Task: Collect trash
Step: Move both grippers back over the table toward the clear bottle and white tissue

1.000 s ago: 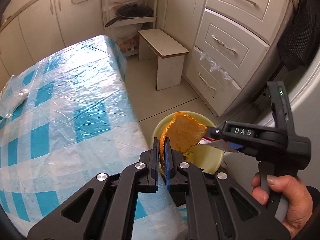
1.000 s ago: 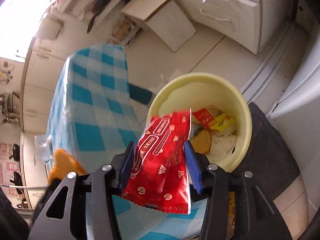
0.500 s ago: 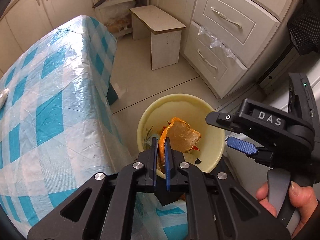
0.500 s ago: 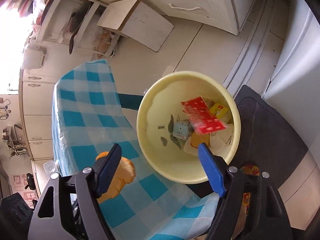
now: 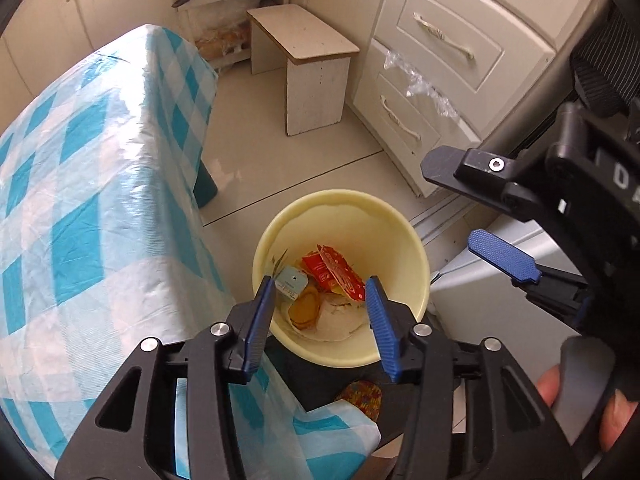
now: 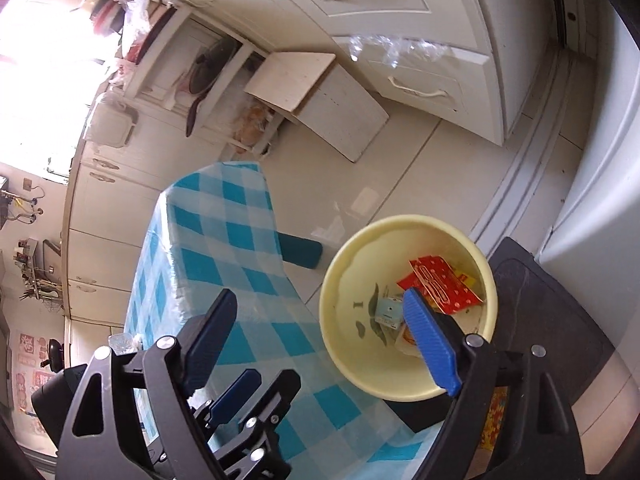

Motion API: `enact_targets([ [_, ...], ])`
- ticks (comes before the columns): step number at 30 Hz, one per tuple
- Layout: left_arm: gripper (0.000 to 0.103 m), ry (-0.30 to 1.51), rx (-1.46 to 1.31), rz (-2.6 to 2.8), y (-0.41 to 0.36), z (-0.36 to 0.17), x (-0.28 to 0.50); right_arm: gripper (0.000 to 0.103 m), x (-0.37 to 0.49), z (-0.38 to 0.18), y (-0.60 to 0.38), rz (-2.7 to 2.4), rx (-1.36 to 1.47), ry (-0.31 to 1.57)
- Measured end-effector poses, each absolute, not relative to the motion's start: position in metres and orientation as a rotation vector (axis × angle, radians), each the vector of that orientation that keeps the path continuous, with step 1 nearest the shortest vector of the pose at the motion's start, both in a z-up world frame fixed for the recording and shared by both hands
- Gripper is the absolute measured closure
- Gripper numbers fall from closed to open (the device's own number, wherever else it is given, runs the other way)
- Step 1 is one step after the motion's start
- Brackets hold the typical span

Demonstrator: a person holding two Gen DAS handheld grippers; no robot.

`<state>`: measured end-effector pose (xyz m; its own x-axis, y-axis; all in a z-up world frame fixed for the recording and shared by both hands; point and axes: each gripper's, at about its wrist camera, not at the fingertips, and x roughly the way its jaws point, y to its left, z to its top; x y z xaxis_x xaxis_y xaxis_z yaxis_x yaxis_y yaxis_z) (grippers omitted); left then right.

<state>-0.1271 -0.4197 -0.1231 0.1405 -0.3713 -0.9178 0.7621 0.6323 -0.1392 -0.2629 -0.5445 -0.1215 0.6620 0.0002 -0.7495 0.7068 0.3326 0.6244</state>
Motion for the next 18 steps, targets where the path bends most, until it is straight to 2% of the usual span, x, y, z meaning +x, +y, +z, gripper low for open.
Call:
enact_targets([
  [7, 0.046, 1.055, 0.361, -0.778, -0.322, -0.074, -0.087, 0.020, -0.229, -0.081, -0.513, -0.412, 0.988, 0.688],
  [10, 0.043, 1.044, 0.320, -0.694, -0.264, -0.061, -0.052, 0.014, -0.196, -0.058, -0.472, -0.310, 0.793, 0.719],
  [18, 0.042, 1.076, 0.008, -0.322, -0.092, -0.049, 0.060, 0.012, -0.104, -0.019, -0.318, 0.027, 0.161, 0.787],
])
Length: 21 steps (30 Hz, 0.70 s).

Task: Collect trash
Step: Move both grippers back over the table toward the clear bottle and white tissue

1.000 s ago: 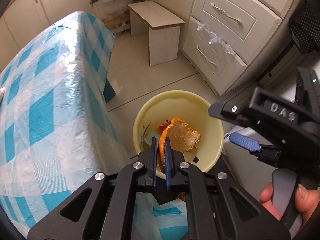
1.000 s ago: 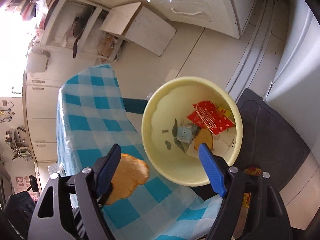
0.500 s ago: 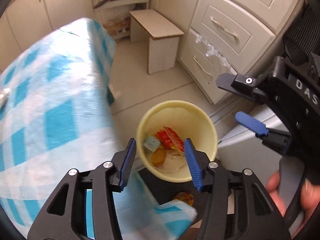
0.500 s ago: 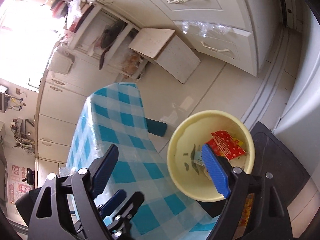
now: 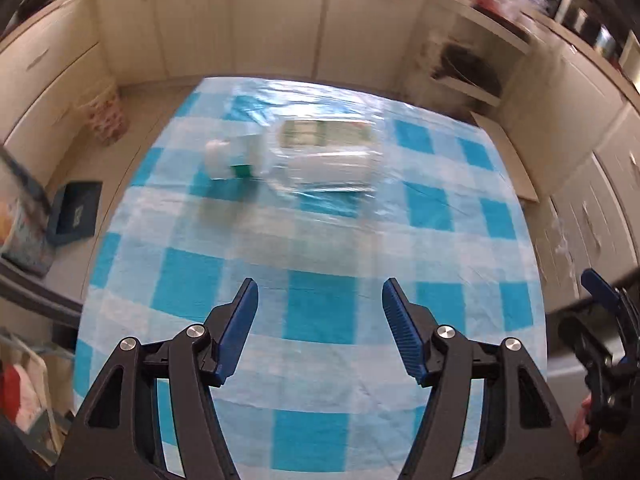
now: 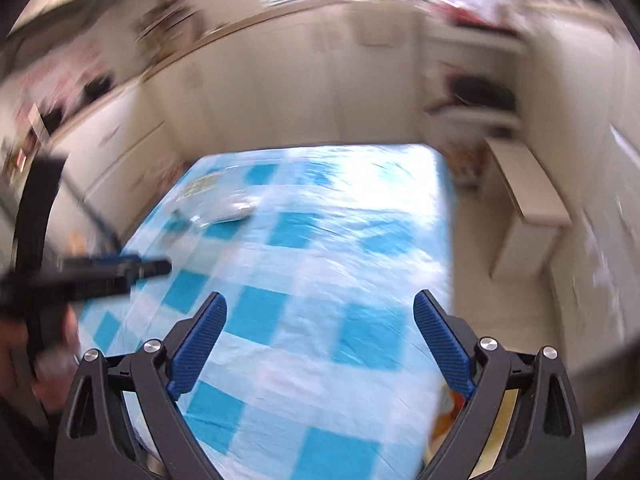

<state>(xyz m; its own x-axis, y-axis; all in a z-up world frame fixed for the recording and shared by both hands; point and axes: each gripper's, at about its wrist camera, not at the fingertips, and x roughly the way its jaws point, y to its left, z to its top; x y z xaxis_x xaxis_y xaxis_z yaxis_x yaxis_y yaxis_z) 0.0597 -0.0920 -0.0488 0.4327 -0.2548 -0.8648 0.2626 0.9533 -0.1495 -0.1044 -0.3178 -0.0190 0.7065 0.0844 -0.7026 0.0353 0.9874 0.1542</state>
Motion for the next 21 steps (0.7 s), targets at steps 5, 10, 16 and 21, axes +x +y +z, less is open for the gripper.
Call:
enact_targets([
  [5, 0.042, 1.132, -0.164, -0.205, -0.024, -0.064, 0.085, 0.011, -0.033, -0.005, -0.236, 0.151, -0.280, 0.782],
  [10, 0.041, 1.135, -0.190, -0.196, -0.001, -0.062, 0.096, 0.011, 0.047, -0.024, -0.174, 0.267, -0.605, 0.887],
  [16, 0.038, 1.149, -0.216, -0.220, 0.015, -0.060, 0.096, 0.011, 0.110, -0.055, -0.148, 0.338, -0.779, 1.016],
  [21, 0.037, 1.166, -0.248, -0.211, 0.027, -0.064, 0.101, 0.038, 0.115, -0.079, -0.134, 0.418, -0.825, 1.122],
])
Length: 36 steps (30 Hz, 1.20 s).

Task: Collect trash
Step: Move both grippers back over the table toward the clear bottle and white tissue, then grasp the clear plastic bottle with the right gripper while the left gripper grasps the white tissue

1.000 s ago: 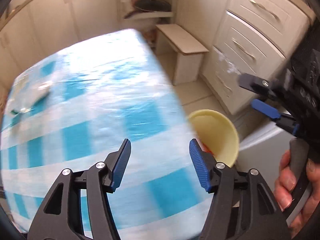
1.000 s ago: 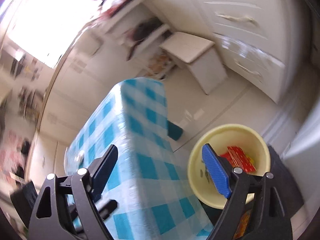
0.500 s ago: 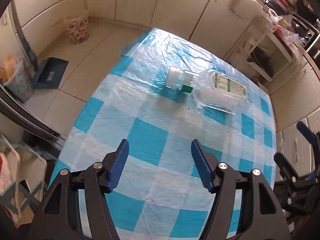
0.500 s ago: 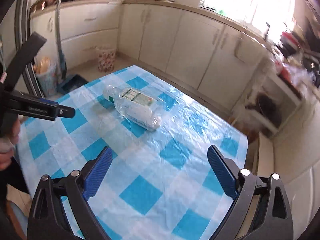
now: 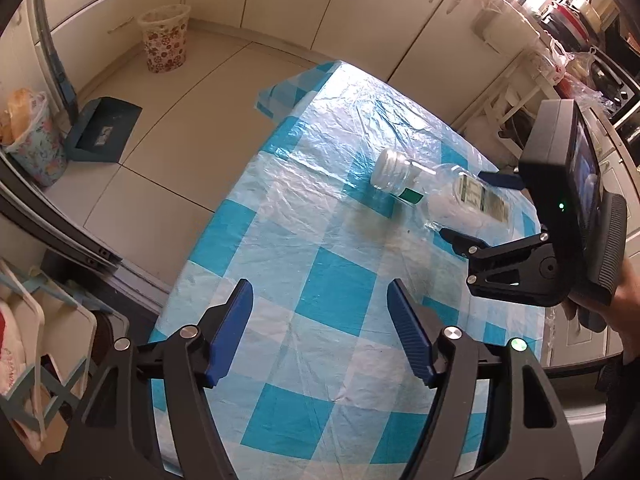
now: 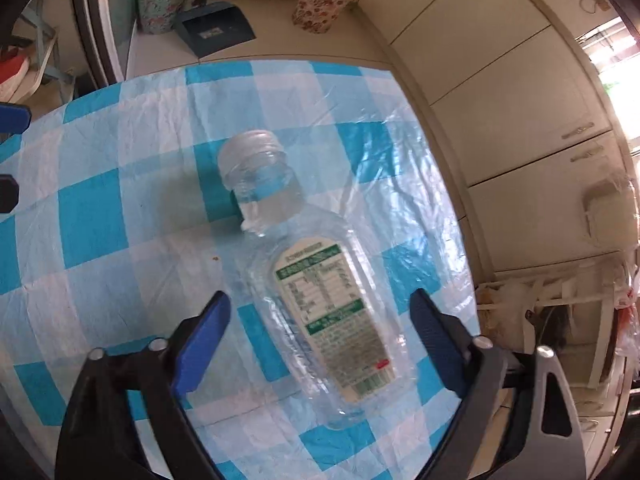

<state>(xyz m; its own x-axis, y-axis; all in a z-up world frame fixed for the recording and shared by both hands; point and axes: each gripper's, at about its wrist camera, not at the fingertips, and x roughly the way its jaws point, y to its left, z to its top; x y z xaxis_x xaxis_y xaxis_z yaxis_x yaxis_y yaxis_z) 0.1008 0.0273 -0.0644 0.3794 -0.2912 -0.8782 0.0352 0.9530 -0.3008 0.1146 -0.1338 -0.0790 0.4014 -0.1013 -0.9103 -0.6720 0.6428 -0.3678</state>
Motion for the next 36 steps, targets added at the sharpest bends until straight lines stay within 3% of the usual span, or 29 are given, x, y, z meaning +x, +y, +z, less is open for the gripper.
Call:
enact_targets([
  [1, 0.037, 1.169, -0.250, -0.207, 0.029, -0.066, 0.101, 0.042, 0.114, -0.080, -0.135, 0.420, -0.806, 1.140],
  [5, 0.036, 1.174, -0.239, -0.197, 0.027, -0.069, 0.102, 0.045, 0.096, -0.066, -0.152, 0.380, -0.665, 1.095],
  [11, 0.029, 1.141, -0.084, -0.269, -0.017, -0.070, 0.100, 0.046, 0.019, -0.026, -0.218, 0.292, -0.205, 0.994],
  [16, 0.026, 1.107, 0.023, -0.376, -0.074, -0.072, 0.104, 0.047, -0.056, -0.046, -0.257, 0.222, 0.003, 1.016],
  [23, 0.020, 1.027, 0.166, -0.434, -0.147, -0.073, 0.119, 0.048, -0.102, -0.077, -0.267, 0.203, 0.014, 1.046],
  [32, 0.019, 1.051, 0.249, -0.452, -0.218, -0.109, 0.135, 0.034, -0.106, -0.090, -0.282, 0.151, 0.032, 1.033],
  [33, 0.020, 1.049, 0.240, -0.442, -0.219, -0.111, 0.138, 0.033, -0.105, -0.091, -0.282, 0.136, 0.022, 1.024],
  [35, 0.043, 1.069, 0.208, -0.438, -0.218, -0.115, 0.143, 0.033, -0.105, -0.090, -0.282, 0.131, 0.019, 1.013],
  [36, 0.050, 1.048, 0.216, -0.419, -0.217, -0.115, 0.143, 0.033, -0.105, -0.090, -0.282, 0.134, 0.018, 1.009],
])
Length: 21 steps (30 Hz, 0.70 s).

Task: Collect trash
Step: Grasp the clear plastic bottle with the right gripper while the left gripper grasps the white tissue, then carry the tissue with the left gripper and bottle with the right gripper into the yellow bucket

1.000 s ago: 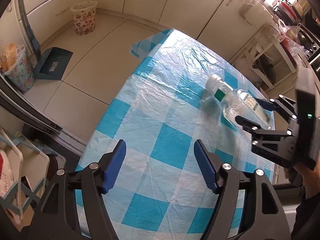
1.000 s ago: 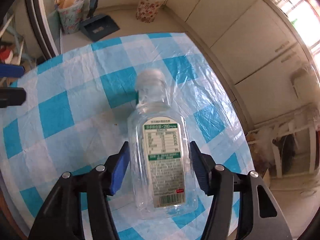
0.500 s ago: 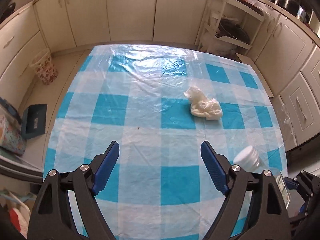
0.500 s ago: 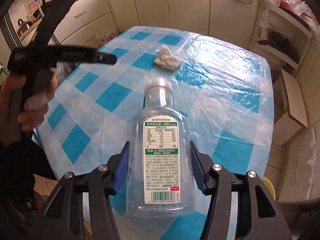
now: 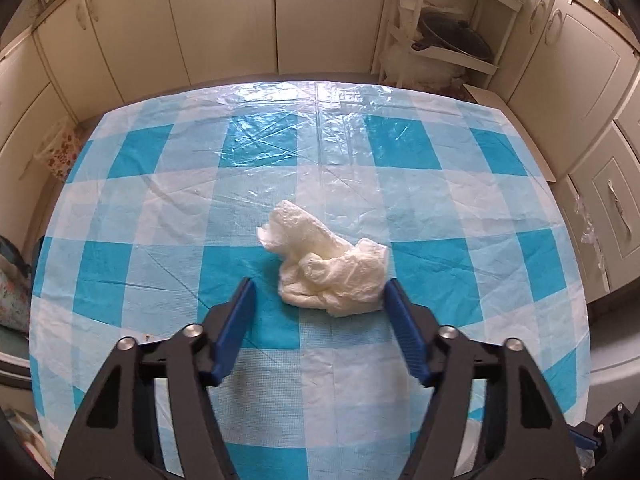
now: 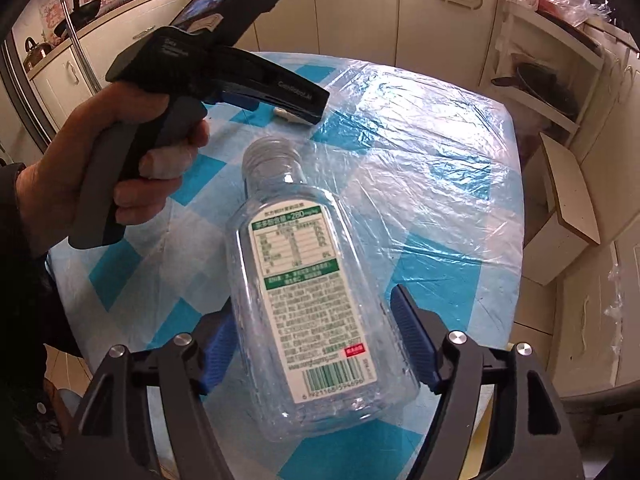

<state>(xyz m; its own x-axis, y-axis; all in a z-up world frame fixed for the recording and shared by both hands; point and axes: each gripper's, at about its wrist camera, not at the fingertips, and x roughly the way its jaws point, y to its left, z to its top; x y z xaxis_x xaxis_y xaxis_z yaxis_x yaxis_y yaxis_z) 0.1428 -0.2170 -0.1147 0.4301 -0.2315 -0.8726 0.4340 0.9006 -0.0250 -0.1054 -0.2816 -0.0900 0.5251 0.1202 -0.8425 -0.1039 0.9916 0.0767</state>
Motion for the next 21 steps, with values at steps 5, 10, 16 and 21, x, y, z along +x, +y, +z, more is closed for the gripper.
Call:
enact_targets([
  [5, 0.084, 1.044, 0.185, -0.422, -0.202, -0.109, 0.142, 0.046, -0.104, -0.091, -0.273, 0.153, -0.025, 1.014],
  [10, 0.085, 1.017, 0.179, -0.431, -0.183, -0.090, 0.123, 0.047, -0.107, -0.089, -0.286, 0.151, 0.049, 1.006],
  [16, 0.085, 0.954, 0.193, -0.471, -0.178, -0.057, 0.077, 0.047, -0.119, -0.077, -0.321, 0.129, 0.243, 0.955],
  [21, 0.085, 0.886, 0.227, -0.515, -0.193, -0.032, 0.028, 0.047, -0.135, -0.066, -0.347, 0.081, 0.330, 0.908],
])
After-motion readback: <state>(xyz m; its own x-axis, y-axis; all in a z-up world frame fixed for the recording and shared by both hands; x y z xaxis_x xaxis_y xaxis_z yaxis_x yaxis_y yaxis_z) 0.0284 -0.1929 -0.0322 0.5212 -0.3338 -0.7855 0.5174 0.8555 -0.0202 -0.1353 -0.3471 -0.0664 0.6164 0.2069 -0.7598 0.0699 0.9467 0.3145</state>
